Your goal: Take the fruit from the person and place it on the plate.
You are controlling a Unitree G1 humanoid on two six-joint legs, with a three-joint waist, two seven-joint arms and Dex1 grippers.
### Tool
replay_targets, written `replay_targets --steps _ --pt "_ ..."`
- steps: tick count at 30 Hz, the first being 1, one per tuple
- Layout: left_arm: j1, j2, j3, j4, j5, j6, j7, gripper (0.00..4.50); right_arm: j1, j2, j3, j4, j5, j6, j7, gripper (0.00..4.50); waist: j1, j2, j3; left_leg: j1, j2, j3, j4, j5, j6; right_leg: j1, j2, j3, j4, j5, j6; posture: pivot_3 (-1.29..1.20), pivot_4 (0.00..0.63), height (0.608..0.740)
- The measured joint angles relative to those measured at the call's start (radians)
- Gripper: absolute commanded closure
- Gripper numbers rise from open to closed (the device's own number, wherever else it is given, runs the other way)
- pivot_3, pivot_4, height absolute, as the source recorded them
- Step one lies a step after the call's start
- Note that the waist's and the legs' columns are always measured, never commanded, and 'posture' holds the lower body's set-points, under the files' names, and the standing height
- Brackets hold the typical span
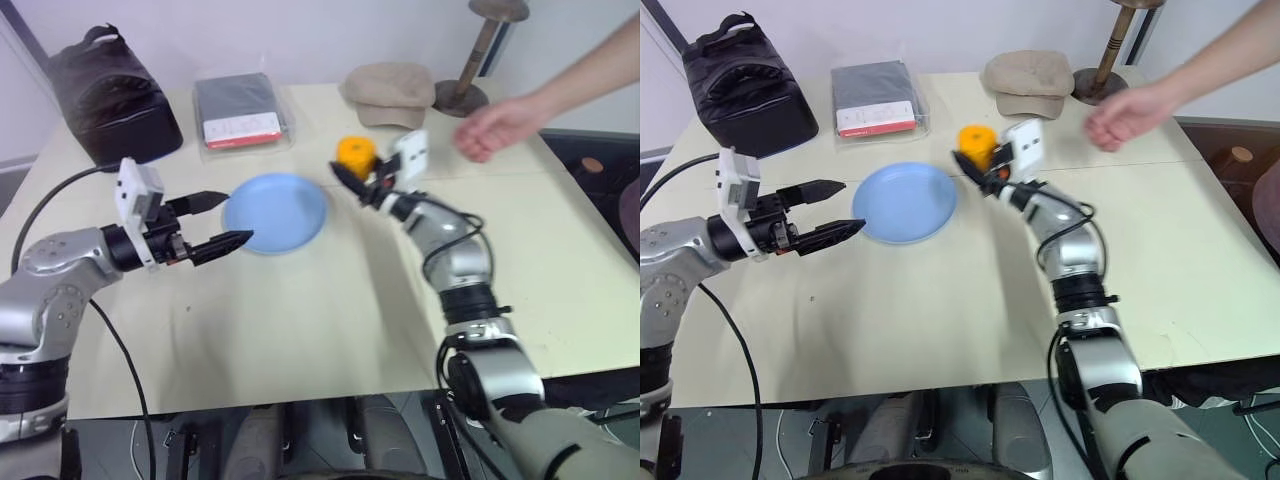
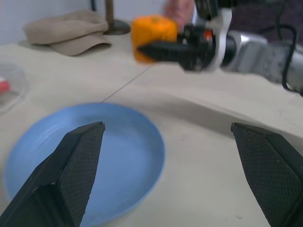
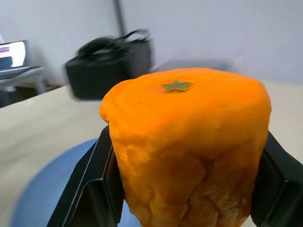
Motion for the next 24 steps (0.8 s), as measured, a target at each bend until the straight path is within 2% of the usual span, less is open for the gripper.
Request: replay_targets --steps 7,14,16,18,24 --pt "0.156 0.022 0.075 -0.065 0.015 0.019 0.071 0.0 -0.112 0.091 0.009 0.218 -0.033 -0.118 0.02 2.01 0.0 0.0 0.0 0.0 -0.001 -0.001 -0.001 0.0 -0.002 -0.001 -0.001 0.0 0.0 0.0 0.0 0.0 0.15 0.74" --pt "0.202 0.018 0.129 -0.123 0.002 0.023 0.121 0.0 -0.171 0.133 0.005 0.438 -0.057 -0.189 0.04 2.01 -0.001 0.0 0.0 0.0 -0.001 -0.001 -0.003 0.001 -0.003 -0.002 -0.001 0.0 0.0 0.0 -0.001 0.0 0.15 0.74" --pt "0.202 0.015 0.129 -0.128 -0.004 0.023 0.132 0.0 -0.173 0.135 0.002 0.471 -0.061 -0.204 0.046 0.94 -0.002 0.0 0.0 0.0 -0.001 -0.001 -0.003 0.001 -0.003 -0.002 -0.001 0.0 0.0 0.0 -0.001 0.0 0.15 0.74" --pt "0.202 0.012 0.129 -0.129 -0.006 0.023 0.139 0.0 -0.176 0.136 -0.009 0.489 -0.061 -0.216 0.048 0.06 -0.003 0.0 0.0 0.0 -0.001 -0.001 -0.003 0.001 -0.003 -0.002 -0.001 0.0 0.0 0.0 -0.001 0.0 0.15 0.74" --pt "0.18 0.011 0.128 -0.125 -0.005 0.017 0.153 0.0 -0.194 0.135 -0.031 0.496 -0.064 -0.24 0.055 0.06 -0.003 0.0 0.0 0.0 -0.001 -0.001 -0.003 0.001 -0.003 -0.002 -0.001 0.0 0.0 0.0 -0.001 0.0 0.15 0.74"
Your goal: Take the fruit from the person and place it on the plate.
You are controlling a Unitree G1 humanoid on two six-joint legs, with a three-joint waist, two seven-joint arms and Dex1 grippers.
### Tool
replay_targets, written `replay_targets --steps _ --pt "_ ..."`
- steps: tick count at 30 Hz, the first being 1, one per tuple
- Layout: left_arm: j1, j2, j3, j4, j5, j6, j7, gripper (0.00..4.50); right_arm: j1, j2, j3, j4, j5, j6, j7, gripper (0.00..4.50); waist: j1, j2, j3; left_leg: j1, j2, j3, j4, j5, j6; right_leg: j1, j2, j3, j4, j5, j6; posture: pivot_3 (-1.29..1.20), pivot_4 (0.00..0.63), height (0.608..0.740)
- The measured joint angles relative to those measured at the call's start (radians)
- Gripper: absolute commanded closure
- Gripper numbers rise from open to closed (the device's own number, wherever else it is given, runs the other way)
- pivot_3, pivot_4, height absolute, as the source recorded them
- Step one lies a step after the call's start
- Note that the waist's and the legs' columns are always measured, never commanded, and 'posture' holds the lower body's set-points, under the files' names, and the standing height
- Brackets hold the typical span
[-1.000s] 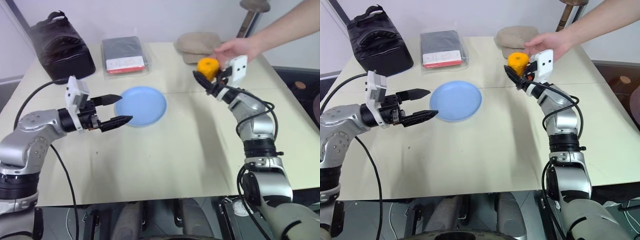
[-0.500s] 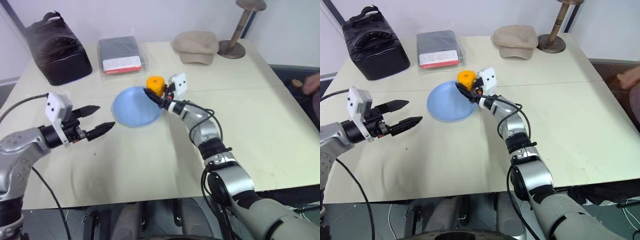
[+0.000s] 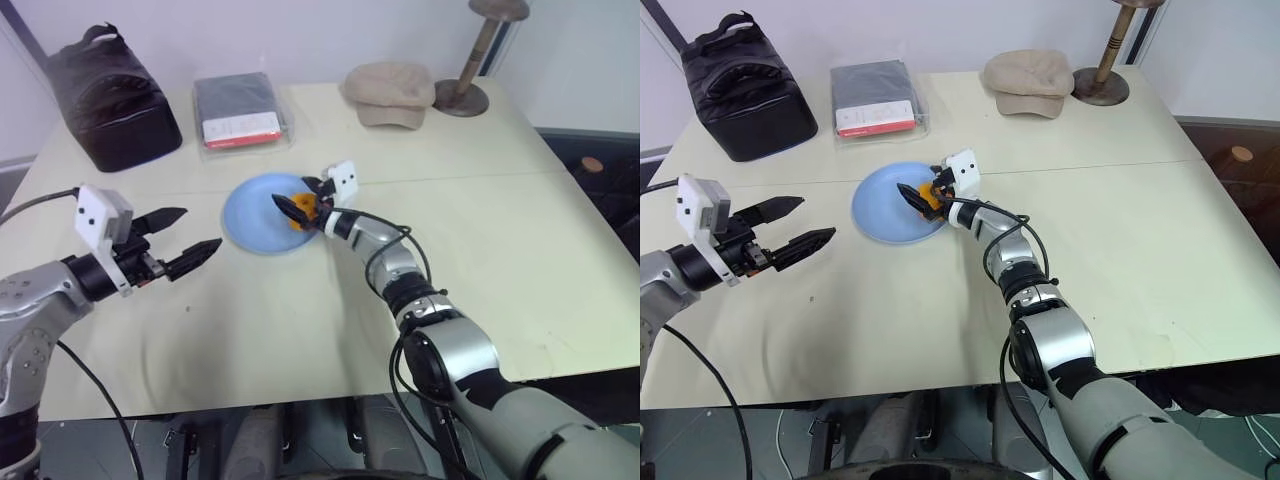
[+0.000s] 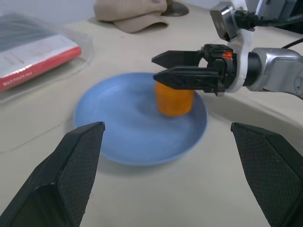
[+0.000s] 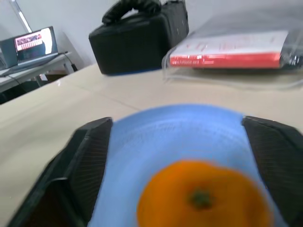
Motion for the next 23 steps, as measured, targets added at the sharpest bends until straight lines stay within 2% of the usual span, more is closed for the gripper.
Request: replay_targets --steps 5,8,11,16,23 --pt "-0.092 -0.02 0.0 0.058 0.005 -0.031 0.029 0.0 0.004 -0.022 -0.002 -0.053 -0.005 0.02 0.018 0.06 0.002 0.0 0.0 0.0 0.0 0.0 0.0 0.0 0.0 0.0 0.0 0.0 0.0 0.0 0.0 0.0 0.15 0.74" --pt "-0.152 -0.019 0.005 0.093 0.009 -0.044 0.046 0.0 0.007 -0.072 -0.022 -0.242 0.034 0.089 0.031 0.06 0.004 0.0 0.0 -0.001 0.0 0.0 0.0 0.0 0.0 0.0 0.0 0.0 0.0 0.0 0.0 0.0 0.15 0.74" --pt "-0.167 -0.016 0.011 0.119 0.008 -0.044 0.045 0.0 0.03 -0.171 -0.047 -0.517 0.091 0.212 0.04 0.06 0.005 0.0 0.0 -0.001 0.0 0.0 0.0 0.0 0.0 0.0 0.0 0.0 0.0 0.0 0.0 0.0 0.15 0.74" --pt "-0.153 -0.014 0.012 0.161 0.05 -0.054 0.056 0.0 0.217 -0.347 -0.066 -0.827 0.126 0.395 0.045 0.06 0.009 -0.001 0.0 -0.001 0.0 0.0 0.0 0.0 0.0 0.0 -0.001 0.0 -0.001 0.0 0.0 0.0 0.15 0.74" --pt "-0.063 -0.045 0.008 0.184 0.109 -0.089 0.07 0.0 0.471 -0.478 -0.157 -0.987 0.138 0.537 -0.034 0.06 0.008 0.0 0.0 -0.001 0.0 0.001 0.0 0.0 0.0 0.0 -0.001 0.0 -0.001 -0.001 -0.001 0.0 0.15 0.74"
